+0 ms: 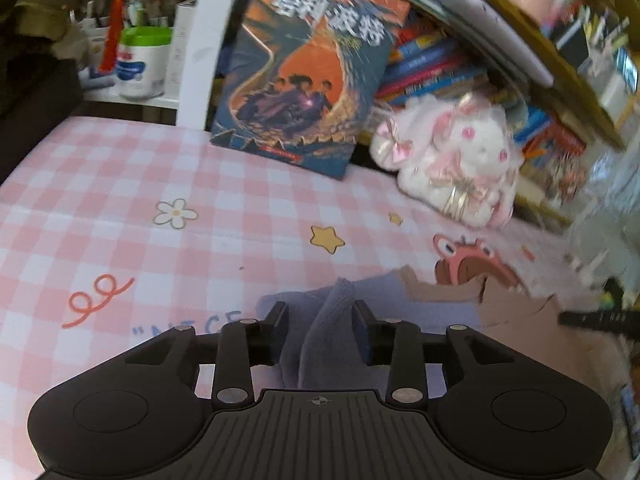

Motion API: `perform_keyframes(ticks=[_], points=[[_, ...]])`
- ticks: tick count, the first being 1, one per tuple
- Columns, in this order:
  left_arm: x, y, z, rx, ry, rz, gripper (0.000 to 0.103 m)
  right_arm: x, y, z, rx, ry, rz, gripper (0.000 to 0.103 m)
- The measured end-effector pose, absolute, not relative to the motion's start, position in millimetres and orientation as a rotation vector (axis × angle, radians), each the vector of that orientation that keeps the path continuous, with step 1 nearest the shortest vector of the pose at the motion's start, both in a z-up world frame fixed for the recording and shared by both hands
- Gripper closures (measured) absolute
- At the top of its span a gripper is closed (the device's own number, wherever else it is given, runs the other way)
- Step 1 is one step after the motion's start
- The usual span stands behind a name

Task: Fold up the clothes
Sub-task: 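Lay the folded hem down and open both tools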

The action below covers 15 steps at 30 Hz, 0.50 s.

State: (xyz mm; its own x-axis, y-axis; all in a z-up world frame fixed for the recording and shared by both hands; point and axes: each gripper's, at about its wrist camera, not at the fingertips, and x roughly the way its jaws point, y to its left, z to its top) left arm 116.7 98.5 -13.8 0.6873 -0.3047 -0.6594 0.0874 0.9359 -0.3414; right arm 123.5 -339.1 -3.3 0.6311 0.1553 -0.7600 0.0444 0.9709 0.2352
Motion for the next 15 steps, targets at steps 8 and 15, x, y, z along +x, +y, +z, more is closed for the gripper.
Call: perform_keyframes(ticks=[8, 15], points=[[117.8, 113.9, -30.7, -0.398, 0.77, -0.223, 0.099, 132.1, -335.1, -6.3, 0.264, 0.882, 0.076, 0.098], [126.6, 114.8, -45.7, -0.416, 0.815, -0.203, 0.095, 140.1, -330.8, -22.7, 0.258, 0.92, 0.043, 0.098]])
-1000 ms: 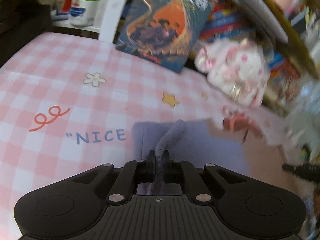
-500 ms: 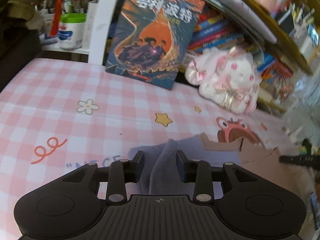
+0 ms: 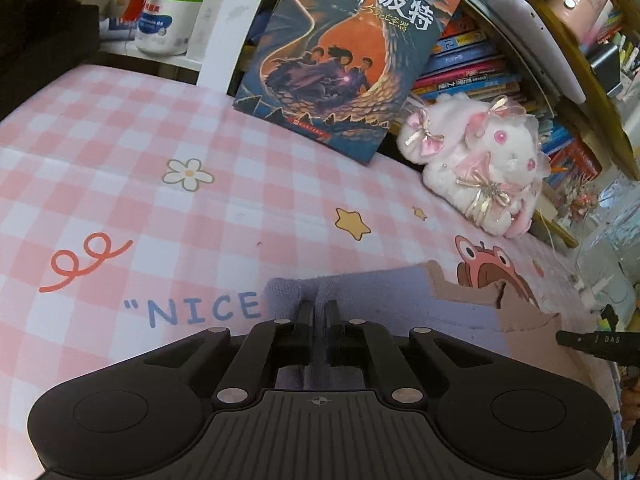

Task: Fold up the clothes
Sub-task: 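Lay the folded hem down and open both tools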

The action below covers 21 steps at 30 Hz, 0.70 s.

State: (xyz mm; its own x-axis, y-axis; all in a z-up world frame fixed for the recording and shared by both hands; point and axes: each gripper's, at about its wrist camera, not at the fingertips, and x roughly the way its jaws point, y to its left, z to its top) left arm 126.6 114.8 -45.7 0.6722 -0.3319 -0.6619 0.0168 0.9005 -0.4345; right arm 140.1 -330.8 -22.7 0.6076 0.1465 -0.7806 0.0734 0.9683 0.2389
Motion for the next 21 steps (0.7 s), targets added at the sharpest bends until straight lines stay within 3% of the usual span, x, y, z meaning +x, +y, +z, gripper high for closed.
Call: perform_keyframes(ticks=[3, 6, 7, 9, 12, 14, 21], points=[[125.0, 115.1, -40.8, -0.422, 0.809, -0.188, 0.093, 141.8, -331.7, -20.8, 0.252, 0.928, 0.042, 0.097], [119.5, 114.1, -30.9, -0.41, 0.785, -0.16, 0.084, 137.8, -327.8, -13.3, 0.211, 0.913, 0.033, 0.078], [116.1, 113.0, -25.7, -0.393, 0.769, -0.146, 0.074, 135.5, -327.0, -10.2, 0.2, 0.904, 0.034, 0.069], [107.1, 111.9, -13.5, -0.36, 0.731, -0.118, 0.064, 129.6, -325.8, -3.5, 0.186, 0.885, 0.044, 0.066], [92.4, 111.2, 2.1, -0.357, 0.691, -0.118, 0.06, 118.2, -321.6, 8.0, 0.164, 0.851, 0.063, 0.058], [81.3, 107.5, 9.4, -0.357, 0.673, -0.114, 0.055, 109.2, -317.0, 16.0, 0.149, 0.825, 0.086, 0.044], [38.7, 75.1, 28.0, -0.274, 0.64, -0.095, 0.04, 80.2, -302.3, 27.4, 0.105, 0.8, 0.192, 0.037]])
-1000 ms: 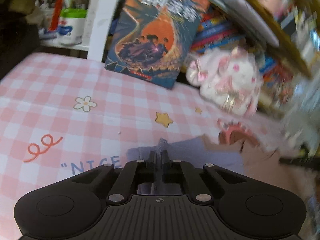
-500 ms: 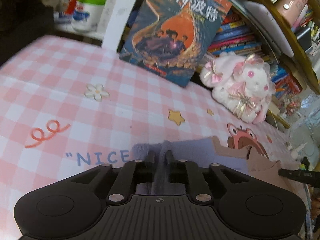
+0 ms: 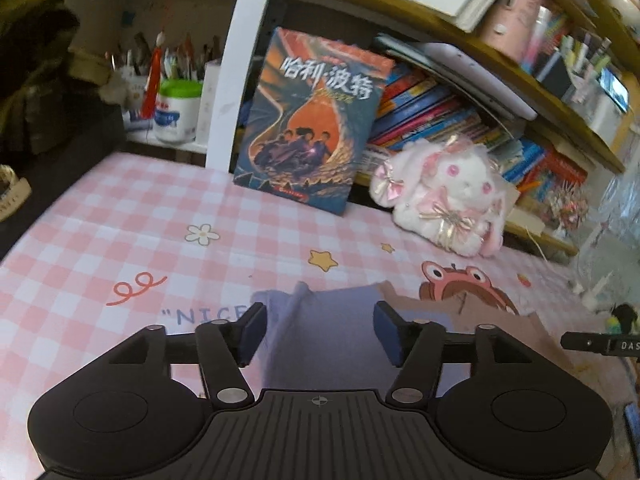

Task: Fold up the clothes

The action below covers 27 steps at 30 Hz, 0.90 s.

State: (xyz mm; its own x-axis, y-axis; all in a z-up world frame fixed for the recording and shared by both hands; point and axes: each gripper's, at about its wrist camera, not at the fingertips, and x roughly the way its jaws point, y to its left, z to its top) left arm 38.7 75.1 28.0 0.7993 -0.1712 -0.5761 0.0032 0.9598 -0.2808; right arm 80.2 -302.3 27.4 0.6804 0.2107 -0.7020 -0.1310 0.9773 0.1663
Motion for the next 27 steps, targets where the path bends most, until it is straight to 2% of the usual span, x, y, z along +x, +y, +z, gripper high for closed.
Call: perform_keyframes(ticks=[27], points=[[-66.2, -62.5, 21.6, -0.326, 0.72, 0.098, 0.032, -14.3, -354.7, -3.7, -0.033, 0.877, 0.382, 0.035]])
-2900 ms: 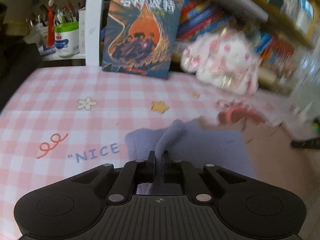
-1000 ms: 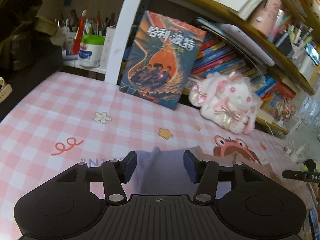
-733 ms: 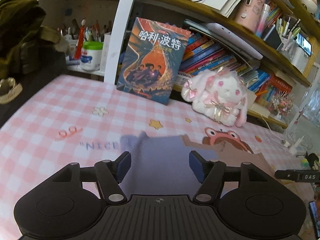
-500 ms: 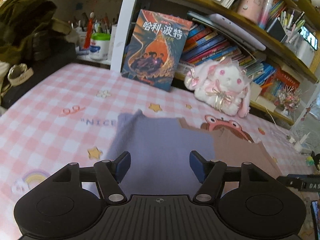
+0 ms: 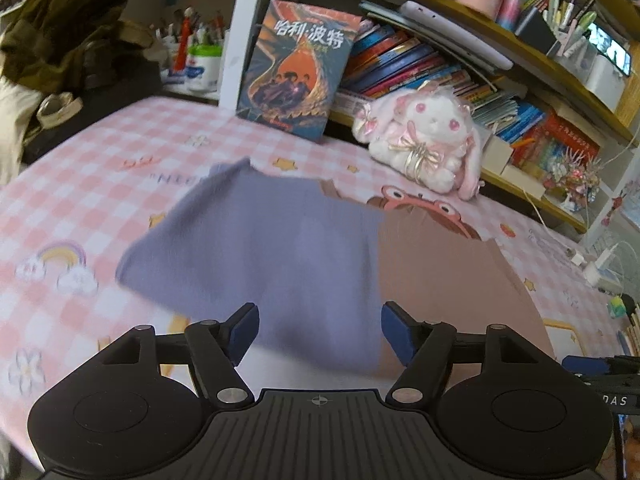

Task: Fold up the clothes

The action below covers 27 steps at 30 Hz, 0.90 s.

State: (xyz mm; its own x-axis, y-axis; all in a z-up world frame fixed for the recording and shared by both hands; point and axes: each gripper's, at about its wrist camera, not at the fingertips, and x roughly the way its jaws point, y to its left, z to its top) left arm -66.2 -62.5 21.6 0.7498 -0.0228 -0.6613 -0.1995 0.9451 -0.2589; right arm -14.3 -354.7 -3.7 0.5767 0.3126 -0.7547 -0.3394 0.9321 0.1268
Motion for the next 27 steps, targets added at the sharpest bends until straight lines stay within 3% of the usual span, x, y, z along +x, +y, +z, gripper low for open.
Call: perform_keyframes(ticks=[21, 27], points=[[-83.5, -29.9, 2.7, -0.586, 0.791, 0.169, 0.027, -37.5, -352.1, -7.5, -0.038, 0.902, 0.377, 0.03], [-82.5, 10.2, -17.7, -0.885, 0.774, 0.204, 0.029, -39.0, -342.9, -6.0, -0.031, 0.903, 0.341, 0.026]])
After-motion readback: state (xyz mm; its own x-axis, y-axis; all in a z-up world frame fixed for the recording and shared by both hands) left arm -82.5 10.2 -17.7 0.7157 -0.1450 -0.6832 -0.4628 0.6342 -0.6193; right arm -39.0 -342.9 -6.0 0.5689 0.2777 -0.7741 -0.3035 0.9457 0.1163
